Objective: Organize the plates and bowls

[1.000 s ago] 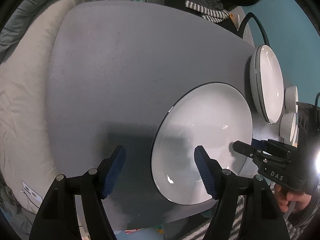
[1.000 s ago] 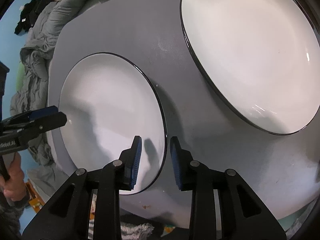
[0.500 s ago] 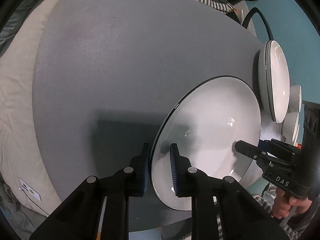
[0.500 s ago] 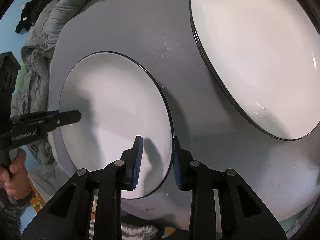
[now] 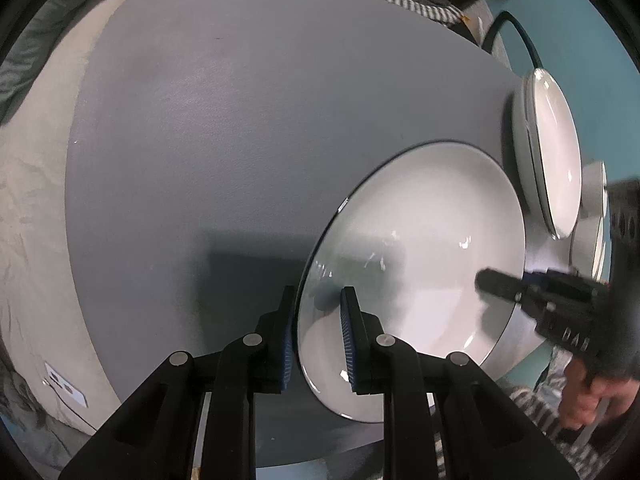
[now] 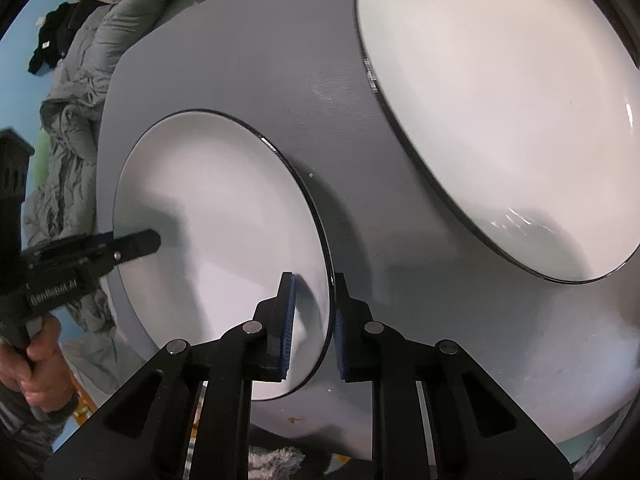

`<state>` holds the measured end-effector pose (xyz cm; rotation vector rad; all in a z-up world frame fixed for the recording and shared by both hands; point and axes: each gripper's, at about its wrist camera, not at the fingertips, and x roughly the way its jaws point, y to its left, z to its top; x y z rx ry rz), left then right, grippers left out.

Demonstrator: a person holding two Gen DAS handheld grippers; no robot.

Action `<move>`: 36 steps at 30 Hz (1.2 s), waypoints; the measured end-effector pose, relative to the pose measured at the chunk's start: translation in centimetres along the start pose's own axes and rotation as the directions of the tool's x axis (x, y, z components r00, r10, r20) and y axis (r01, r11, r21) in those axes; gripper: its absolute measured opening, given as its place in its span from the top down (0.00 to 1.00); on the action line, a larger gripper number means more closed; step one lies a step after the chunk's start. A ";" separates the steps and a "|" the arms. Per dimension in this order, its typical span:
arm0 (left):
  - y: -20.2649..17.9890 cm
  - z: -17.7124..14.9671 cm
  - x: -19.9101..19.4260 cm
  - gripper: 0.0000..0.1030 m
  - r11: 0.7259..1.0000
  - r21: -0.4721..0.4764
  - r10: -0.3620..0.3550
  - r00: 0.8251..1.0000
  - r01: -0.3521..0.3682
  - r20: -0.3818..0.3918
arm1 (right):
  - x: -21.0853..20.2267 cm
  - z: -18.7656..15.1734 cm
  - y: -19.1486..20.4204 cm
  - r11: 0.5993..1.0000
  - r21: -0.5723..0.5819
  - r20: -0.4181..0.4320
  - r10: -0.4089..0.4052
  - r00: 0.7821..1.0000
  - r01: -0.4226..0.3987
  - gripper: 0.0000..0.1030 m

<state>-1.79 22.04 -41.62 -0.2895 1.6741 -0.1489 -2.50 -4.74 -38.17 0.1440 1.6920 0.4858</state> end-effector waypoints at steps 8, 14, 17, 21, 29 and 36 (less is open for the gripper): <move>0.0 -0.7 0.1 0.81 1.000 -0.017 -0.019 1.000 0.019 -0.018 | -0.5 0.1 -0.1 1.000 -0.012 -0.002 0.002 1.000 -0.002 0.85; 0.0 -0.4 -0.8 0.80 1.000 -0.018 -0.019 1.000 0.019 -0.019 | -1.2 0.4 0.9 1.000 -0.029 -0.005 -0.002 1.000 0.002 0.86; 0.3 0.2 -1.5 0.80 1.000 -0.015 -0.018 1.000 0.018 -0.013 | -1.5 0.6 0.8 1.000 -0.030 -0.003 0.008 1.000 -0.008 0.86; -0.2 0.1 -2.0 0.80 1.000 -0.005 -0.016 1.000 0.016 -0.006 | -2.2 0.7 0.7 1.000 -0.027 -0.002 0.009 1.000 -0.009 0.86; -1.8 0.7 -3.7 0.80 0.999 0.034 -0.021 1.000 0.021 0.012 | -4.7 0.8 -0.3 1.000 -0.022 0.018 0.006 1.000 -0.006 0.87; -4.5 2.6 -4.7 0.80 0.997 0.075 -0.023 1.000 0.021 0.017 | -6.7 0.9 -2.2 1.000 0.015 0.050 0.010 0.999 -0.011 0.87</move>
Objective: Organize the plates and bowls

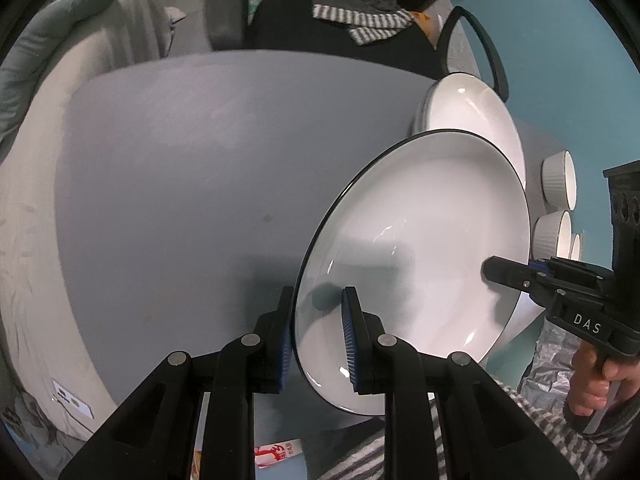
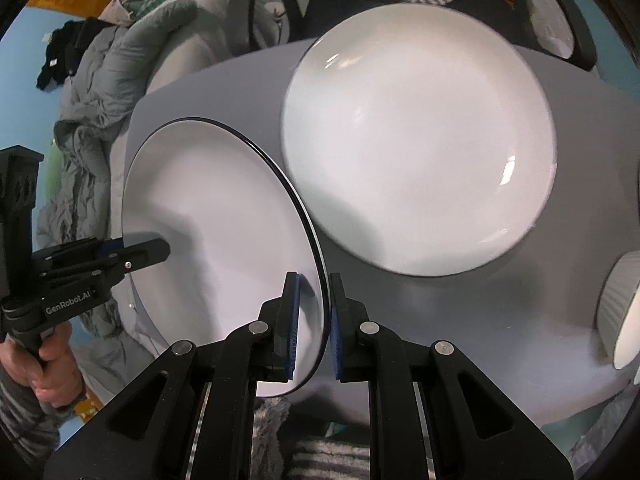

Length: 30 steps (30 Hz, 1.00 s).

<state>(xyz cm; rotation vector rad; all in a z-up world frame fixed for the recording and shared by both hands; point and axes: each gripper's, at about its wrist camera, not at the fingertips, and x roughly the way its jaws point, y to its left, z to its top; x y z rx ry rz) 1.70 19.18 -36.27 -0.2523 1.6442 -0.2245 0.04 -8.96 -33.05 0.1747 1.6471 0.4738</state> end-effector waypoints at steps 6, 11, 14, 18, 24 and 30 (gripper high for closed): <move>-3.3 2.1 0.1 0.80 0.999 0.051 0.018 1.000 -0.018 -0.008 | -1.1 0.5 -2.5 0.998 0.058 0.020 0.009 1.000 -0.010 0.87; -5.8 3.7 0.7 0.79 0.997 0.069 0.019 1.000 -0.017 -0.017 | -2.3 1.0 -4.0 0.997 0.076 0.041 -0.005 0.999 0.002 0.87; -7.1 4.8 1.0 0.79 0.997 0.077 0.027 0.999 -0.025 -0.021 | -2.7 1.5 -4.8 0.996 0.089 0.050 -0.005 0.999 0.001 0.87; -8.5 6.2 1.4 0.78 0.996 0.082 0.043 0.999 -0.041 -0.021 | -3.0 2.3 -6.2 0.994 0.108 0.056 0.001 0.998 -0.007 0.86; -9.8 7.8 2.3 0.76 0.994 0.079 0.072 0.997 -0.069 -0.029 | -2.9 3.6 -7.5 0.993 0.120 0.052 -0.002 0.999 -0.005 0.86; -10.3 8.7 3.0 0.76 0.994 0.070 0.089 0.995 -0.086 -0.043 | -2.5 4.7 -8.9 0.993 0.120 0.033 0.005 0.999 -0.009 0.86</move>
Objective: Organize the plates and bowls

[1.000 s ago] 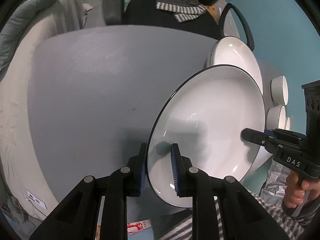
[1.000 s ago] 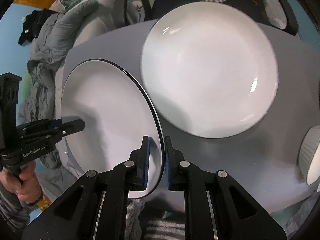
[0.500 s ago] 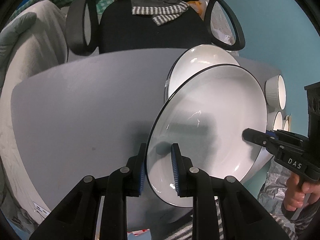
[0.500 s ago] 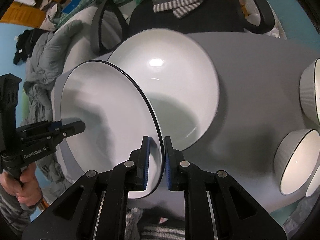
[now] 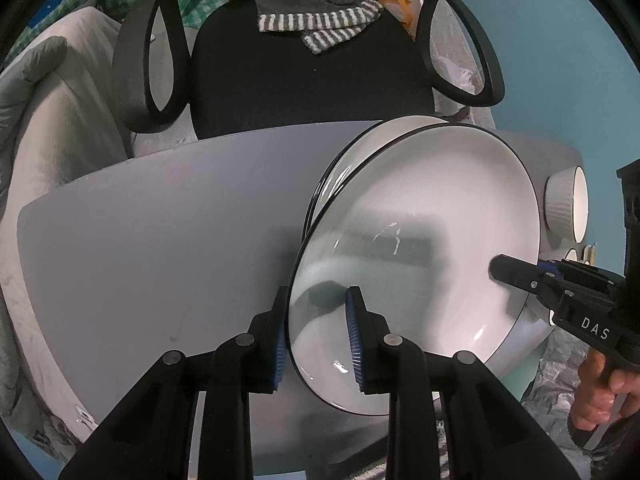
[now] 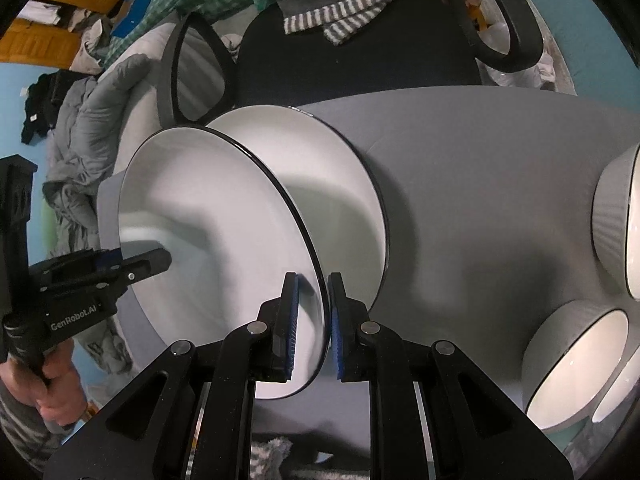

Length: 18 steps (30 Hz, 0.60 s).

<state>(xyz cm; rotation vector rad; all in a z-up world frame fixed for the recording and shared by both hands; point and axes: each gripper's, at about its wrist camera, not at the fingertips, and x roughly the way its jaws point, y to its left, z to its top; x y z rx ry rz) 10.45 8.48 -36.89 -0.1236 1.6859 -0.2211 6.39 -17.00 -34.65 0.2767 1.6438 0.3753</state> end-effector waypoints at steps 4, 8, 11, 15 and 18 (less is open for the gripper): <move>-0.2 0.3 0.5 0.76 1.000 -0.007 0.010 1.000 -0.010 -0.013 | 0.4 0.5 -0.7 1.000 0.002 -0.016 0.002 1.000 -0.002 0.85; -0.9 0.7 1.1 0.75 1.000 0.004 0.028 0.999 -0.028 -0.027 | 0.8 1.0 -1.4 1.000 0.009 -0.029 -0.003 1.000 0.003 0.84; -1.2 1.0 1.6 0.74 0.999 0.013 0.049 0.998 -0.048 -0.036 | 1.1 1.4 -2.0 1.000 0.019 -0.039 -0.005 0.999 0.006 0.84; -0.9 1.5 2.0 0.72 0.998 0.020 0.056 0.998 -0.055 -0.036 | 1.5 1.7 -2.2 1.000 0.030 -0.055 0.000 0.998 0.001 0.84; -0.6 1.7 2.1 0.72 0.999 -0.014 0.051 0.998 -0.052 -0.035 | 1.4 2.1 -2.0 0.999 0.043 -0.062 -0.004 0.998 0.007 0.80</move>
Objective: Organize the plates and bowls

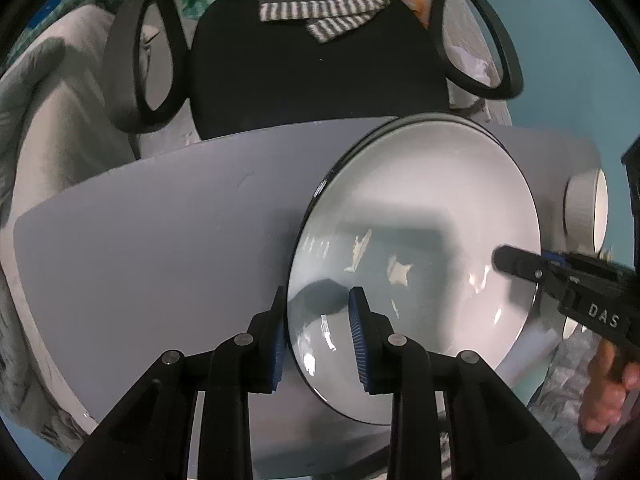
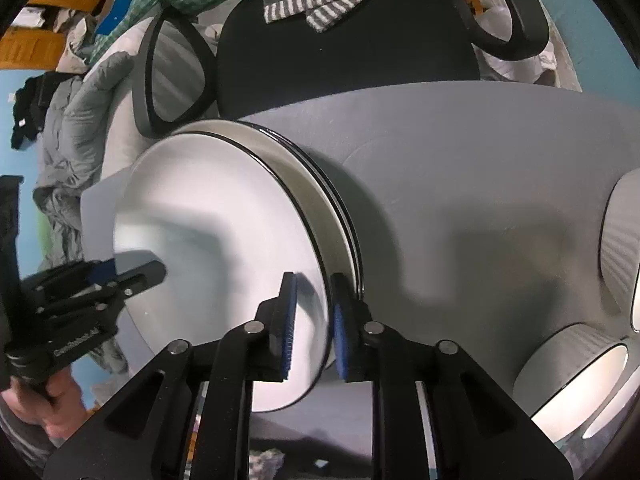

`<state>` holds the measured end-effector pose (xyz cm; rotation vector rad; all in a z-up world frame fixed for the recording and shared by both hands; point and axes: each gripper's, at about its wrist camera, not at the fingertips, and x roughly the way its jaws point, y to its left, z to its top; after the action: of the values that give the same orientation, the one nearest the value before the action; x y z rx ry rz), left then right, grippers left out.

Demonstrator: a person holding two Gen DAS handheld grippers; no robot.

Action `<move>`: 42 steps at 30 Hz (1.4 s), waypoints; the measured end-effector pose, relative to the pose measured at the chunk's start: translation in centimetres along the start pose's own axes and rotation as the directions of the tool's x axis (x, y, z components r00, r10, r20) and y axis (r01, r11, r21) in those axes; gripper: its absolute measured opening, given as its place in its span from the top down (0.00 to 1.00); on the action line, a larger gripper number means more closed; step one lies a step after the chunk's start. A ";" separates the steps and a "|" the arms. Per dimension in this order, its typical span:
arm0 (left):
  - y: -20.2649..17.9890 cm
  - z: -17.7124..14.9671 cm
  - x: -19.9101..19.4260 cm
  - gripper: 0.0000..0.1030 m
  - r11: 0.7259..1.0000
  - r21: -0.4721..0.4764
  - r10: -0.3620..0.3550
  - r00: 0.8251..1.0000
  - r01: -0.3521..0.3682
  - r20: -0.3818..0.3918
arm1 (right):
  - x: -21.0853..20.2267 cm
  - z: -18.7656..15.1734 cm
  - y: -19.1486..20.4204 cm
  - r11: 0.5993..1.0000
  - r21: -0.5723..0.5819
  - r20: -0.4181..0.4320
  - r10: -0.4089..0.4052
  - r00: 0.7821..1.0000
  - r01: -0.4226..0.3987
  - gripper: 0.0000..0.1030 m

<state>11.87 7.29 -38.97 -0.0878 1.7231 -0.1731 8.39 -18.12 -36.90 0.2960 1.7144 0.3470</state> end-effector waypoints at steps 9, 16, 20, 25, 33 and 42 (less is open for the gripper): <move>-2.2 -0.3 -0.3 0.72 0.989 0.074 0.122 0.991 -0.126 0.049 | -0.4 0.3 1.8 0.999 0.003 -0.031 -0.041 0.999 0.041 0.46; -1.8 -0.7 -1.1 0.66 0.990 0.056 0.122 0.989 -0.127 0.082 | -0.5 0.2 3.2 0.988 -0.055 -0.044 -0.150 0.988 0.147 0.43; -1.9 -1.2 -1.6 0.59 0.992 0.050 0.108 0.988 -0.114 0.110 | -0.8 0.1 3.7 0.980 -0.065 -0.030 -0.189 0.982 0.186 0.35; -1.9 -2.0 -2.3 0.59 0.994 0.040 0.096 0.987 -0.102 0.129 | -1.4 0.1 4.4 0.964 -0.102 -0.006 -0.246 0.969 0.244 0.34; -3.3 -3.4 -4.4 0.56 0.990 0.082 0.100 0.977 -0.117 0.191 | -3.4 -1.3 5.2 0.932 -0.146 0.086 -0.322 0.943 0.332 0.34; -5.8 -5.6 -7.3 0.37 0.982 0.129 0.098 0.959 -0.136 0.267 | -6.1 -4.0 4.4 0.919 -0.138 0.169 -0.346 0.923 0.370 0.33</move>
<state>7.27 3.05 -30.04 0.0964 1.4439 -0.1906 5.50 -16.70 -29.01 -0.1183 1.5501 0.1913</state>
